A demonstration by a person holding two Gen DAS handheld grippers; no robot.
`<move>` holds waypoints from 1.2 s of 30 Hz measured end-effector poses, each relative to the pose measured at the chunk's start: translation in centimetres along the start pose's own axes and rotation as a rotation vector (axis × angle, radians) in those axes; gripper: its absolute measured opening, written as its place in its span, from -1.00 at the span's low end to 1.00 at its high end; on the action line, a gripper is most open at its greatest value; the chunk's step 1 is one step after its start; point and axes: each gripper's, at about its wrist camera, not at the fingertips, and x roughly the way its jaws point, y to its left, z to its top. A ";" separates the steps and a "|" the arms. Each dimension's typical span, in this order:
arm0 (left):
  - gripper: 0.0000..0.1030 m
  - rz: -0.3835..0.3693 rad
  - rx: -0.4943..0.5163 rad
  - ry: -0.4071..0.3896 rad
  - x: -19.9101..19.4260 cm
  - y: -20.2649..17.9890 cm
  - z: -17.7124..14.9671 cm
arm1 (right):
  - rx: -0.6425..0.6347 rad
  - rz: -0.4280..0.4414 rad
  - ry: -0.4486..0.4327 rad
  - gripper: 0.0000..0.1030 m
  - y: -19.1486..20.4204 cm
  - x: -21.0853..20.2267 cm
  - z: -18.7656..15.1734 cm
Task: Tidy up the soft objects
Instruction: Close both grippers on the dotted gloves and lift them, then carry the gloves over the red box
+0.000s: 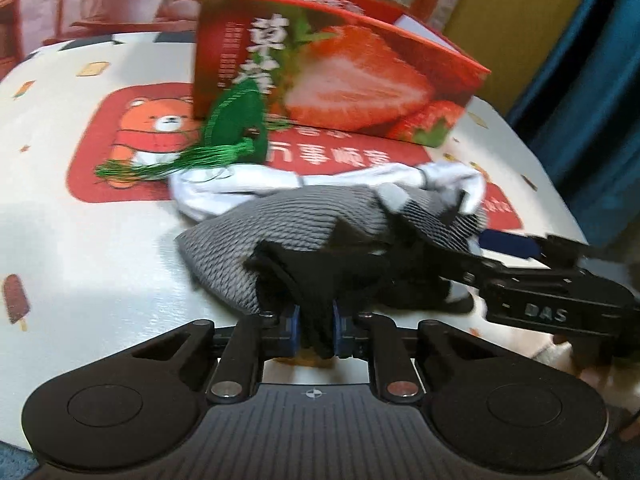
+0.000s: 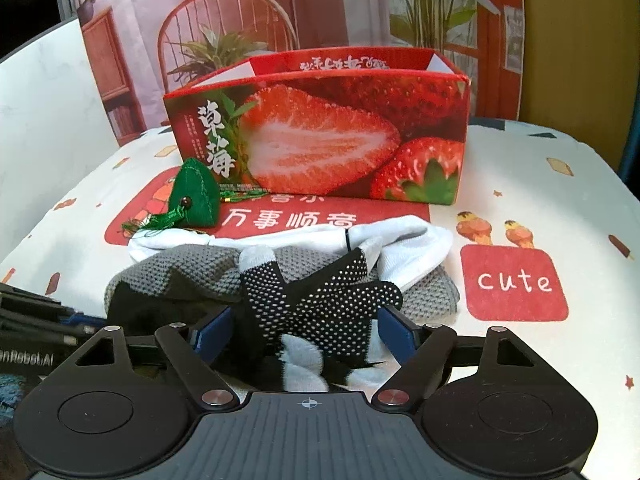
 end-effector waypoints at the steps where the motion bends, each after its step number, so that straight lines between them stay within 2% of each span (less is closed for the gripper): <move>1: -0.69 0.009 -0.013 -0.002 0.1 0.3 0.0 | 0.004 -0.003 0.005 0.49 -0.1 0.1 -0.1; 5: -0.69 0.012 -0.060 0.007 0.6 1.3 0.0 | 0.029 0.001 0.038 0.48 -0.3 0.9 -0.4; 11: -0.68 0.022 -0.057 0.000 1.0 1.4 0.2 | 0.017 0.037 0.052 0.40 0.4 1.4 -0.5; 18: -0.67 0.023 -0.051 -0.010 0.7 1.4 -0.1 | 0.032 0.036 0.053 0.37 0.4 2.3 -0.5; 22: -0.69 0.030 -0.040 -0.009 0.7 1.2 -0.1 | 0.024 0.082 0.059 -0.17 0.9 2.1 -0.5; 23: -0.69 0.030 -0.040 -0.008 0.7 1.2 -0.1 | 0.018 0.087 0.060 -0.25 1.0 2.1 -0.4; 29: -0.75 0.033 -0.031 -0.015 0.3 1.0 0.2 | 0.031 0.116 0.073 -0.50 0.9 1.9 -0.1; 32: -0.76 0.037 -0.008 -0.057 -0.9 0.6 0.7 | 0.025 0.125 0.070 -0.63 1.1 1.6 0.3; 36: -0.76 0.039 0.011 -0.116 -2.6 0.3 1.4 | 0.038 0.149 0.035 -0.65 1.1 0.7 1.1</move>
